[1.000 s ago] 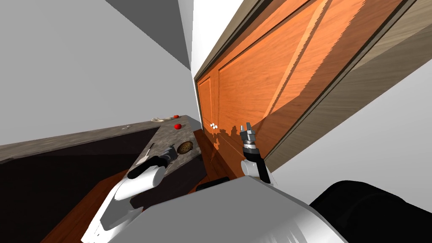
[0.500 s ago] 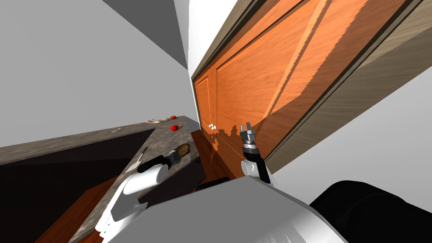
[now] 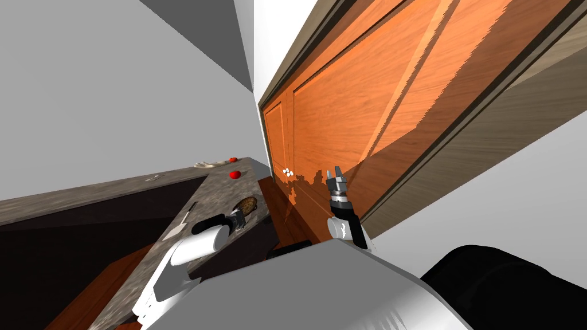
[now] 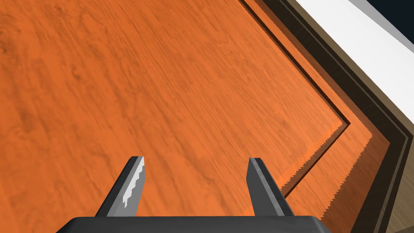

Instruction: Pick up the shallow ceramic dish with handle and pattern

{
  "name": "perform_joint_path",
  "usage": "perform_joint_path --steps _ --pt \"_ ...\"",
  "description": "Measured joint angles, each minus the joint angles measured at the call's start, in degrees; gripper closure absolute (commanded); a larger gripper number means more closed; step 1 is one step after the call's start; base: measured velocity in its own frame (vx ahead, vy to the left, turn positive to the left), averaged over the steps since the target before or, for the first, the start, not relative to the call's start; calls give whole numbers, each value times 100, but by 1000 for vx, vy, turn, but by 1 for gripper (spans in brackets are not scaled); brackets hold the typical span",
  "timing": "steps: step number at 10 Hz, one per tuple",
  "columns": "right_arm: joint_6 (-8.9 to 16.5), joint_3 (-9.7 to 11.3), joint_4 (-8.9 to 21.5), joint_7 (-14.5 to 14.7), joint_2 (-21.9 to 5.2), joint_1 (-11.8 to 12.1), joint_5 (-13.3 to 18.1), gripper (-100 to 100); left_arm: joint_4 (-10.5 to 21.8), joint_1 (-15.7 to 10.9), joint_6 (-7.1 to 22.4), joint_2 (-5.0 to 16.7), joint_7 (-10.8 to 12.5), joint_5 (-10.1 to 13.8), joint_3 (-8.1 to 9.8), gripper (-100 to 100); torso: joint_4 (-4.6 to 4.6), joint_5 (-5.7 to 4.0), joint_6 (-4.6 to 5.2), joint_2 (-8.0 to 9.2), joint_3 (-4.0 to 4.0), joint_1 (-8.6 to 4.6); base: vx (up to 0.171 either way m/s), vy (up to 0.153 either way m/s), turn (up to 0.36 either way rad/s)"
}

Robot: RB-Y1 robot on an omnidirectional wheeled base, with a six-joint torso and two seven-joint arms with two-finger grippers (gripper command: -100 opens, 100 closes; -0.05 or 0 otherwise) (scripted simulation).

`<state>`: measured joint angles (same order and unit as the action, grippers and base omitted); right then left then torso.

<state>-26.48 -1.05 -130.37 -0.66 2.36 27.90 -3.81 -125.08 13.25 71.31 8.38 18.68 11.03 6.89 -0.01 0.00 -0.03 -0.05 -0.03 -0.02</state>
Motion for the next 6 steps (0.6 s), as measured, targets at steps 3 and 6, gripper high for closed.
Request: perform_joint_path --steps 3,6 --pt "0 0 0 0 0 0 0 0 216 -47 -158 -16 -30 -12 -3 -100 -1 0 0 -4 -2 0 22 2 -2" --pt "0 0 0 0 0 0 0 0 424 -101 -332 -29 -66 -22 -3 100 -2 2 2 -4 -3 1 7 0 0"
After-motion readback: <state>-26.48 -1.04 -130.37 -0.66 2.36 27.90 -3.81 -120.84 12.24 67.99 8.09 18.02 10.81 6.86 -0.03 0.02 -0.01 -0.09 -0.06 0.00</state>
